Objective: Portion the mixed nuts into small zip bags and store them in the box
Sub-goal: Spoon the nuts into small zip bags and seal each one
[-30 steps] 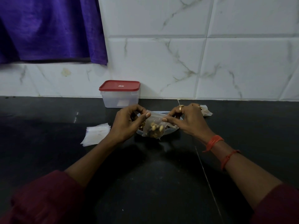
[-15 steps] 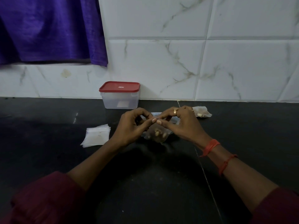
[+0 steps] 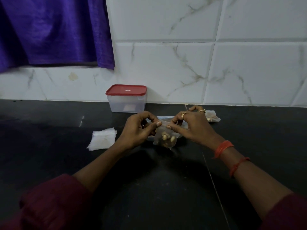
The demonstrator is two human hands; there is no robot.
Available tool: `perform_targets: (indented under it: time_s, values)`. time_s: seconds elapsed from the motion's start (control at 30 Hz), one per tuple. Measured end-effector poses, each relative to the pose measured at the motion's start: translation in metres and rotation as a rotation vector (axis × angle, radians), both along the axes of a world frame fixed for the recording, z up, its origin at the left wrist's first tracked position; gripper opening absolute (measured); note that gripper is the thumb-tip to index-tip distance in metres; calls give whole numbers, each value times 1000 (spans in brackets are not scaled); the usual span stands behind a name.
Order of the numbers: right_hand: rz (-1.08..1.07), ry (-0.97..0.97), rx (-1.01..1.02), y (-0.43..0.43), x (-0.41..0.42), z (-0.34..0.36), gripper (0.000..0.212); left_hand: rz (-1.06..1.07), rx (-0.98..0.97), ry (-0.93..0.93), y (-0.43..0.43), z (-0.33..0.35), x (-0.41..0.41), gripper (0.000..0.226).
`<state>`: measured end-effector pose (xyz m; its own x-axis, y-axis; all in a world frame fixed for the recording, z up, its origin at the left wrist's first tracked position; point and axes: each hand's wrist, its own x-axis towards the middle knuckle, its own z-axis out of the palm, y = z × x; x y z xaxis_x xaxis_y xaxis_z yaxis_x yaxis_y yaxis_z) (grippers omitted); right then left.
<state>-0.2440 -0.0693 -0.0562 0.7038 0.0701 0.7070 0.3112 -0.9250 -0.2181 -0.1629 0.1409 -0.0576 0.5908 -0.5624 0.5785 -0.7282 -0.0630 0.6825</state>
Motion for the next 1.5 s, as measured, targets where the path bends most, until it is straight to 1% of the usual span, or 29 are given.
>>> perform_targets:
  time_s: [0.13,0.23,0.4,0.5,0.6,0.67,0.77,0.83,0.97,1.07,1.13,1.23,1.37,1.5]
  values:
    - [-22,-61,4,-9,-3,2,45,18,-9,14,1,0,3,13]
    - [-60,-102,-44,-12,-5,2,46,-14,-9,25,-1,-4,3,13]
    - [-95,-151,-137,-17,-6,-6,60,-59,-32,33,-3,-8,3,12]
    - [-53,-124,-42,-15,-6,-10,60,-98,-54,61,-3,-8,3,11]
    - [-53,-73,18,-15,-6,-10,57,-104,-130,104,-2,-5,4,11]
    - [-24,-20,58,-15,-5,-9,51,-106,-193,152,-2,-2,4,10]
    - [102,36,148,-9,-4,-7,38,-114,-290,277,-3,2,3,11]
    - [158,57,213,-4,-4,-7,33,-97,-335,346,-3,4,4,15]
    - [138,102,353,3,-5,-8,25,-64,-377,443,-3,4,7,20]
    - [123,142,476,4,-3,-10,27,-78,-365,482,-3,6,6,32]
    - [99,142,538,1,-1,-12,29,-81,-351,489,-2,6,6,37]
    - [48,88,632,-6,0,-8,11,-57,-341,495,-2,5,9,34]
    - [-177,-23,717,-32,5,-2,12,-32,-315,477,-1,2,12,30]
    - [-382,-18,738,-70,10,-8,19,-22,-315,469,0,4,13,28]
